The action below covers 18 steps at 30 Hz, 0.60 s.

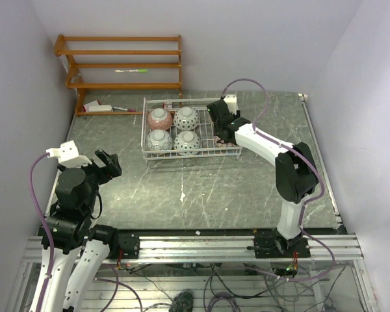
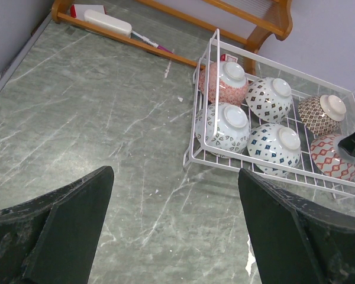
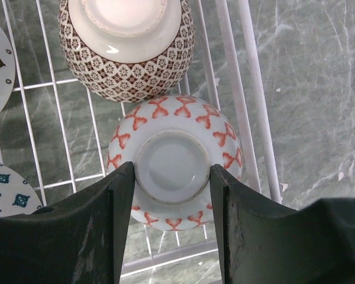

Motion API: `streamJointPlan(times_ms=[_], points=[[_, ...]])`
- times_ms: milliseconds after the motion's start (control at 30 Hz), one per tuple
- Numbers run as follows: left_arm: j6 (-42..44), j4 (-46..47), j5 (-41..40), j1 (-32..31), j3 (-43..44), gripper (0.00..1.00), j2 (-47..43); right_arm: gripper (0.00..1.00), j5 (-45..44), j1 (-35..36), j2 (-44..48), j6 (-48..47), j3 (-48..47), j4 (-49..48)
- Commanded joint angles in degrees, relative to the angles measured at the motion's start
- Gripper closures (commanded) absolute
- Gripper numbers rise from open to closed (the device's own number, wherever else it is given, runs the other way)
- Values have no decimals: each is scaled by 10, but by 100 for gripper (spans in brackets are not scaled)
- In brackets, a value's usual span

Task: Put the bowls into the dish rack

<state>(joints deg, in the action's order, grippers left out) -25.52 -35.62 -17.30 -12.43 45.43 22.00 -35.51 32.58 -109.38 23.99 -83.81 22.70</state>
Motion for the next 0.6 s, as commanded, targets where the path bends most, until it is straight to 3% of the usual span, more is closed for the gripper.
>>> streamJointPlan(times_ms=[0, 133, 567], points=[[2, 11, 10, 7, -1, 2, -6, 56, -8, -2, -3, 1, -3, -4], [2, 10, 10, 7, -1, 2, -6, 62, 6, -2, 17, 3, 7, -13], [2, 10, 9, 7, -1, 2, -6, 62, 98, -1, 95, 13, 51, -61]])
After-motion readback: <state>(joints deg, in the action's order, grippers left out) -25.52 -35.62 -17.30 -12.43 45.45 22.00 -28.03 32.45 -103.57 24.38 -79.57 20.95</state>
